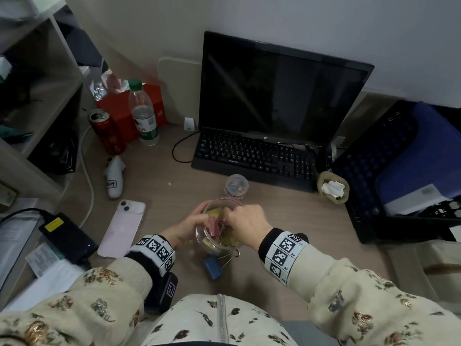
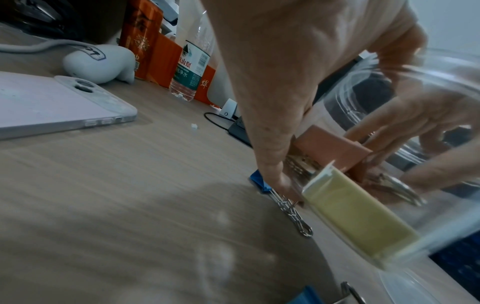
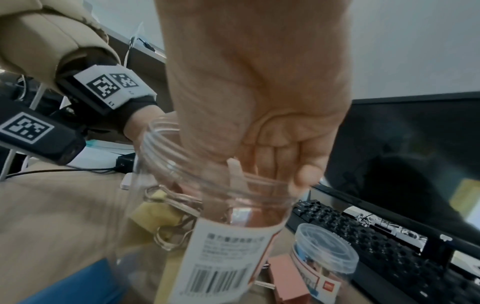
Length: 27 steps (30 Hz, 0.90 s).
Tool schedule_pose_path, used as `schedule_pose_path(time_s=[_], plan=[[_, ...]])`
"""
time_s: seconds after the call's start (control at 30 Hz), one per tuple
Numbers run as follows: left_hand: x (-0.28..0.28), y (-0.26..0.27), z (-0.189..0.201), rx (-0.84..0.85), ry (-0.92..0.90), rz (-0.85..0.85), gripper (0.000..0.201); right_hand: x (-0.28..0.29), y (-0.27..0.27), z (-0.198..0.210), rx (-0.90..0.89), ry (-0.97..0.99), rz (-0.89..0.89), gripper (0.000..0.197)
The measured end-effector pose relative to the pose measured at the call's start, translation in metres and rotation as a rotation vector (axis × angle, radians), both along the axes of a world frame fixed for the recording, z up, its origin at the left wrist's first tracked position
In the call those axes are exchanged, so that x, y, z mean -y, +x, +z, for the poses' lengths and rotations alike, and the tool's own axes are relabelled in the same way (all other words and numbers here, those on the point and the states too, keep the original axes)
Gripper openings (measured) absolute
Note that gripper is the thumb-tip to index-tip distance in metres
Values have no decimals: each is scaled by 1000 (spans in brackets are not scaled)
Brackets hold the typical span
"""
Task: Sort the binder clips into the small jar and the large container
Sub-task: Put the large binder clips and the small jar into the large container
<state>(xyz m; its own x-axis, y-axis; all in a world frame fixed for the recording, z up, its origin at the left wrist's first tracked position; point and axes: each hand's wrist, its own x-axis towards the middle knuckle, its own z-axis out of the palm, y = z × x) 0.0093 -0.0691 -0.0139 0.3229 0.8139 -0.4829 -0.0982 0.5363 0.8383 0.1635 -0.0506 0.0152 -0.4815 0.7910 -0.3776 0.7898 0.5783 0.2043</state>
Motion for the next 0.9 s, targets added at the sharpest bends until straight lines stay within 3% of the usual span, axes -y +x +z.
schedule_pose_path(time_s=[0.23, 0.33, 0.47, 0.53, 0.67, 0.73, 0.9], plan=[[-6, -3, 0, 16, -1, 18, 72, -6, 0, -18, -259, 245, 78, 35], [-9, -8, -3, 14, -5, 29, 65, -13, 7, -27, -535, 277, 129, 35], [-15, -20, -14, 8, -23, 87, 63, -29, 22, -20, -743, 435, 20, 19], [-17, -27, -18, 23, -57, 129, 64, -37, 38, -26, -746, 443, -95, 12], [-19, -33, -20, 43, -107, 206, 55, -48, 66, -58, -551, 148, -342, 21], [-20, -36, -18, 56, -117, 243, 50, -47, 69, -68, -507, 33, -288, 28], [-27, -44, -28, 68, -166, 361, 61, -45, 58, -77, -499, -118, -194, 54]])
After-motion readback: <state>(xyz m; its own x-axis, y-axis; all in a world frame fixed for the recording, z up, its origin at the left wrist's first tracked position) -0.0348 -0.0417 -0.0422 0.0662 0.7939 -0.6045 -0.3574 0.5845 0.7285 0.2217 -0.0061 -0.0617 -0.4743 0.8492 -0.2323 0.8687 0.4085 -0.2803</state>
